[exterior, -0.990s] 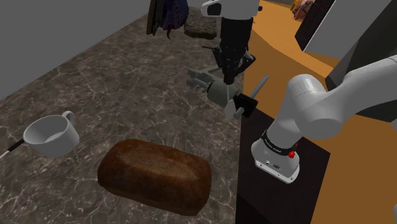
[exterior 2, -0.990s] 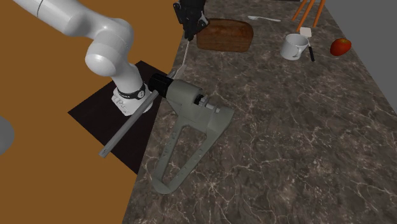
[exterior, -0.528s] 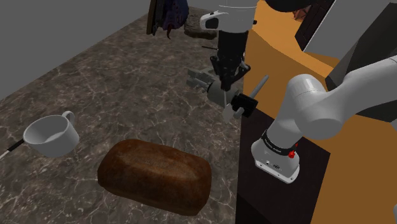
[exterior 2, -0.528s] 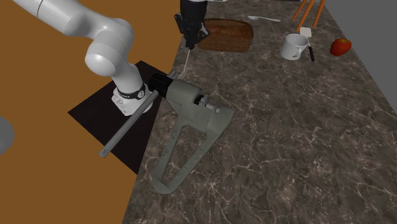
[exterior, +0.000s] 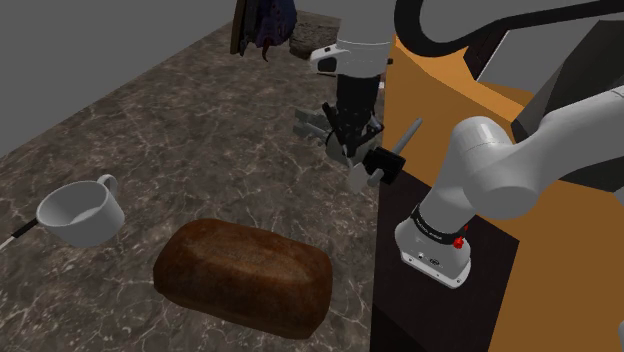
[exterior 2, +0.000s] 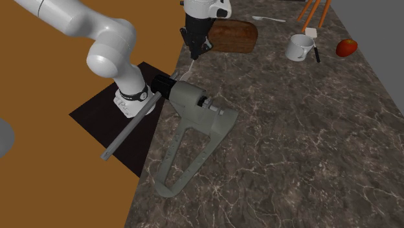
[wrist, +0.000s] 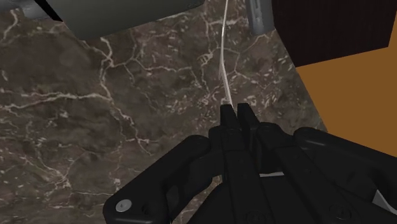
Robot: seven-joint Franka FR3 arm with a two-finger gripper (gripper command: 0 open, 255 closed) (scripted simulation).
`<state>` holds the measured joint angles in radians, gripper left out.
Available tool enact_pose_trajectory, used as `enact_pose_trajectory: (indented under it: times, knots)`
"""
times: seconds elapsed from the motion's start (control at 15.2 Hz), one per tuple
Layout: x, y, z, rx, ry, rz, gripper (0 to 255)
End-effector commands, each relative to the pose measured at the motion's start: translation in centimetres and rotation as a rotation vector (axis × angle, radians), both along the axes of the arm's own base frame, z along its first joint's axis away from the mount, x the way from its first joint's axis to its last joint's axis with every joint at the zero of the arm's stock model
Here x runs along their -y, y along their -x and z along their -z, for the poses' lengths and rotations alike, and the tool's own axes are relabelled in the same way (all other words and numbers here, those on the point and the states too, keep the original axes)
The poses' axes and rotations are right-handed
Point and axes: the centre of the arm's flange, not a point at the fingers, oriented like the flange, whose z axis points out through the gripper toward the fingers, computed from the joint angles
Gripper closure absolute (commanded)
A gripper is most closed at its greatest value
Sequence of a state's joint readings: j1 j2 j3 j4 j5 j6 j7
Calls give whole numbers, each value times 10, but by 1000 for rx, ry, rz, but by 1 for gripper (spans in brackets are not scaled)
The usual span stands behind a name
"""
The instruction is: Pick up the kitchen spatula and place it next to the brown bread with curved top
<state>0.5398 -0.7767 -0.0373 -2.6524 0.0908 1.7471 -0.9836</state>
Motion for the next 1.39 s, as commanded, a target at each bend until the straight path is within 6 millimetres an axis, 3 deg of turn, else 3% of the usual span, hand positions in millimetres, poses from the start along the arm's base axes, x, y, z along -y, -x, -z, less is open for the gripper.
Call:
enact_pose_trajectory:
  times: [0.0, 1.12, 1.32]
  knots:
    - [2, 3, 15, -10, 6, -1, 255]
    - [2, 3, 108, -10, 6, -1, 255]
    - [2, 3, 108, -10, 6, -1, 255]
